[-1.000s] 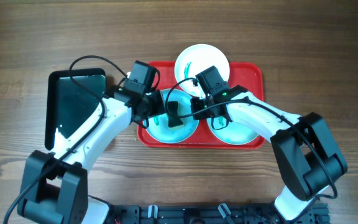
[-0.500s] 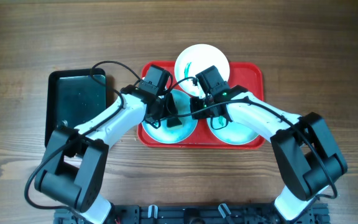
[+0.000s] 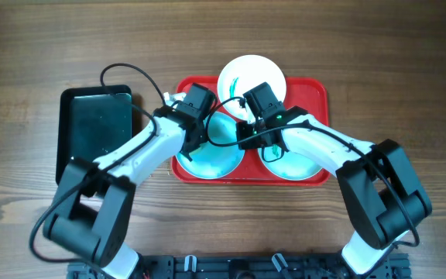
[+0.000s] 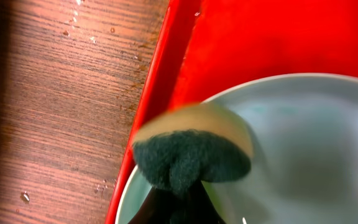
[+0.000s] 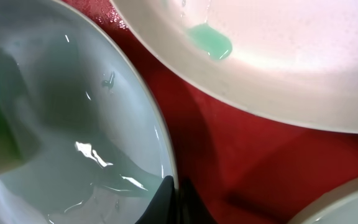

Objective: Clean dirty plates on tray and stack at the side
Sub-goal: 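Scrub the left blue plate with the sponge in the left gripper, then lift the blue plate with the right gripper and move it right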

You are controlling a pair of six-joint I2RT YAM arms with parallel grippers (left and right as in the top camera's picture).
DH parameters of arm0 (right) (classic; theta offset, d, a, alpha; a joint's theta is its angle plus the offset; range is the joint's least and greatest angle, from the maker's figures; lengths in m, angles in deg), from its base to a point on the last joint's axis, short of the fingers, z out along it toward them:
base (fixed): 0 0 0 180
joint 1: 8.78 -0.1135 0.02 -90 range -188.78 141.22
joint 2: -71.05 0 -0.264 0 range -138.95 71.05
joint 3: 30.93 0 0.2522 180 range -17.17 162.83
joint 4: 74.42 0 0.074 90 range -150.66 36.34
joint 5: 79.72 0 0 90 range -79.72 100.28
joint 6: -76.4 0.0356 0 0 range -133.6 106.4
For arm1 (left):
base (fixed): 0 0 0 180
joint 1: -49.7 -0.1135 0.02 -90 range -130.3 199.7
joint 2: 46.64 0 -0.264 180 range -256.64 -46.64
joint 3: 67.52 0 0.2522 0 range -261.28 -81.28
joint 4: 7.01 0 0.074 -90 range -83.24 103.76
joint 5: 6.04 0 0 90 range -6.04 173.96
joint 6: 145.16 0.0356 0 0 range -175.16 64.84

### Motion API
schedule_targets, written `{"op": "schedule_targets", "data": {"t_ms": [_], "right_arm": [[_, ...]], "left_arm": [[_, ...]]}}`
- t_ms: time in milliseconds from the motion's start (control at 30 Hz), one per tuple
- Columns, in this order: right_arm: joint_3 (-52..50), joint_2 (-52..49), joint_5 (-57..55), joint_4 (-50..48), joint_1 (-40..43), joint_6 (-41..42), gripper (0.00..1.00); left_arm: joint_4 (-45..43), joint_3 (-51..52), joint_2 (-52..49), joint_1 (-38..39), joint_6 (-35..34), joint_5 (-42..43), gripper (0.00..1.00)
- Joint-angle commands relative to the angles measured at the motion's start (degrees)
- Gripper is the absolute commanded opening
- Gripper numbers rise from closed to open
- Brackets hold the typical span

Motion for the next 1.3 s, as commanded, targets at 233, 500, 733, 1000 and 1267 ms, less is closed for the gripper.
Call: {"op": "schedule_targets", "data": {"t_ms": [233,500,733,1000,1267], "right_arm": [[0.8,-1.0,-0.5,0.5,0.0,0.5,0.04],[0.8,-0.9,-0.5,0.9,0.0,0.5,0.04],[2.4,1.3,5.4,1.3,0.0,-3.8,0.04],[7.8,13.7,-10.8,8.3,-0.2,-8.6,0.04],[7.8,17.5,-40.3,9.8,-11.6,-19.2,0.04]], "left_arm": [[-0.8,3.5,1.1,-0.5,0.3,20.8,0.04],[0.1,4.2,0.9,-0.8,-0.2,-8.8,0.04],[1.9,0.9,15.6,-1.7,-3.0,-10.4,0.04],[2.2,0.9,24.7,-24.6,-3.2,-1.6,0.04],[2.8,0.9,21.5,-43.6,-3.1,7.7,0.04]]}}
